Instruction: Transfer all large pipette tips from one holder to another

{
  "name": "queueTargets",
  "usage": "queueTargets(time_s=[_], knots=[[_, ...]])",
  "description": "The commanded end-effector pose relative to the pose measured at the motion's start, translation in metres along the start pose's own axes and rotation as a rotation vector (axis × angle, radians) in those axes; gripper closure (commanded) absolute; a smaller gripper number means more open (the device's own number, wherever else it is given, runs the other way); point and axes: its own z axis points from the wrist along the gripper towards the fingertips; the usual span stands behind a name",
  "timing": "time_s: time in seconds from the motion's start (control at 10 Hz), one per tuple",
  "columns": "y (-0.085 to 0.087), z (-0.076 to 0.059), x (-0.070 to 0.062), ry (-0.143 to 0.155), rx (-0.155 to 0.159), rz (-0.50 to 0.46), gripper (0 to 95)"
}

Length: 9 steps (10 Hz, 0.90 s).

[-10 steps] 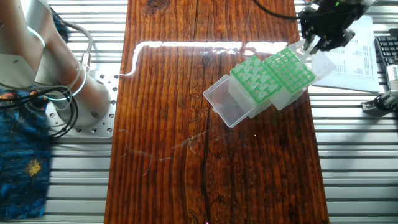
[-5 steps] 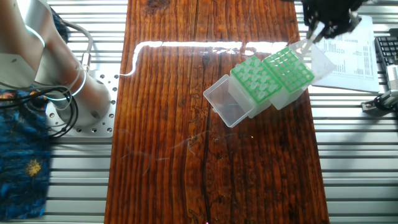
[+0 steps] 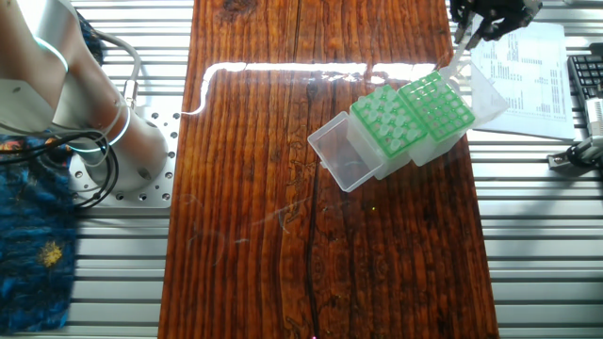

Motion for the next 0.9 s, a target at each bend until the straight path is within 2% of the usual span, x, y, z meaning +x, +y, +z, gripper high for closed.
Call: queueTargets(time_s=[0.1,0.3,0.5,0.6,0.9], knots=[[0.003,0.003,0.005,-0.004,-0.002,0.002,95.0],[0.008,0.008,0.015,-0.014,-0.008,0.018,95.0],[0.013,0.013,0.023,-0.013,-0.006,0.014,95.0],[0.011,0.015,0.024,-0.006,-0.001,0.007,95.0],[0.004,0.022,0.028,-0.015,-0.001,-0.014,95.0]])
